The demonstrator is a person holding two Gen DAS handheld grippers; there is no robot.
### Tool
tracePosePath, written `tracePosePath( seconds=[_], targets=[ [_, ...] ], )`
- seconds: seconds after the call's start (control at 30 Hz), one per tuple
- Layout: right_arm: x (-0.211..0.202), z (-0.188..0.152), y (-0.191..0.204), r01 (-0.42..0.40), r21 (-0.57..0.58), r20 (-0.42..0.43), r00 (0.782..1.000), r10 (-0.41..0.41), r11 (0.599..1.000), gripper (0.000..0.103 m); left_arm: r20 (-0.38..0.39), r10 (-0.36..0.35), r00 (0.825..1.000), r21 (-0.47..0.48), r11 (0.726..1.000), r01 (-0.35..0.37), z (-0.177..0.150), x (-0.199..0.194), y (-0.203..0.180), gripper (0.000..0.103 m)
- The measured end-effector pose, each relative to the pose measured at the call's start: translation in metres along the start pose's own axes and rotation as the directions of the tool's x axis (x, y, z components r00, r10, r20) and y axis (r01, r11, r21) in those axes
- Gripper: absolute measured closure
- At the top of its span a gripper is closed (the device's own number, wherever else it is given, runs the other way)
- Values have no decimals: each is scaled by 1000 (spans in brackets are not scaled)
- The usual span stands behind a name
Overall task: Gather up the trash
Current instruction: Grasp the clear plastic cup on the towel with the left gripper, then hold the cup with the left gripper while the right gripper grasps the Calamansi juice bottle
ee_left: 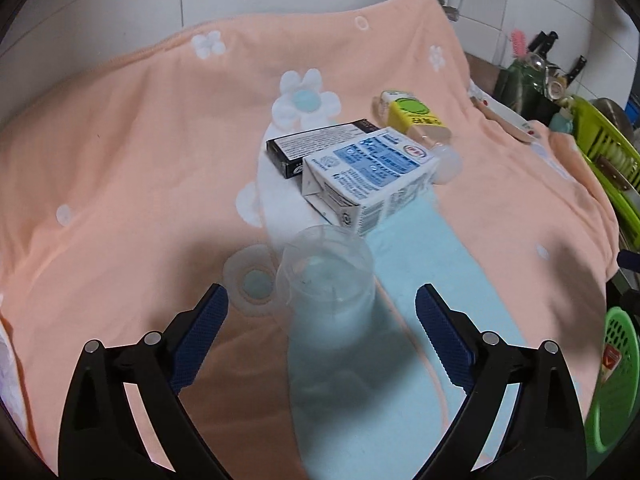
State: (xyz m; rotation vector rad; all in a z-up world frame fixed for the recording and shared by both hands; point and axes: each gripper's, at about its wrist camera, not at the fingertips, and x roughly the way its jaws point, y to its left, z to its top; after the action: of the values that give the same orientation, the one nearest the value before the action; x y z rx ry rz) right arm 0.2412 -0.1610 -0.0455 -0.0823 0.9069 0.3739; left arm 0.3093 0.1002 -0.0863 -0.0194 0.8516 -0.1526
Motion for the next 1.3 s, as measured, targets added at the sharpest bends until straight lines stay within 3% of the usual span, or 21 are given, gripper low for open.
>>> tracePosePath(
  seconds=[0.23, 0.37, 0.47, 0.73, 1.07, 1.3],
  targets=[
    [16, 21, 20, -13, -57, -4, 1000, 13, 998, 29, -24, -8, 1000, -10, 1000, 8, 4, 23, 5, 12],
    [25, 34, 29, -16, -99, -7, 1000, 16, 995, 29, -52, -30, 998, 6, 1000, 30, 4, 32, 5, 32],
    [36, 46, 35, -26, -121, -11, 1000, 25, 992, 28, -42, -33, 999, 20, 999, 34, 3, 31, 5, 41],
    [73, 93, 45, -31, -108, -24, 999, 28, 994, 28, -27, -49, 998, -5, 999, 49, 2, 20, 16, 44],
    [162, 175, 21, 23, 72, -78, 997, -17, 997, 29, -20, -80, 997, -24, 997, 80, 2, 13, 28, 44],
    [212, 203, 1, 50, 199, -120, 992, -26, 979, 36, -12, -105, 994, -24, 994, 105, 5, 11, 28, 44]
  ],
)
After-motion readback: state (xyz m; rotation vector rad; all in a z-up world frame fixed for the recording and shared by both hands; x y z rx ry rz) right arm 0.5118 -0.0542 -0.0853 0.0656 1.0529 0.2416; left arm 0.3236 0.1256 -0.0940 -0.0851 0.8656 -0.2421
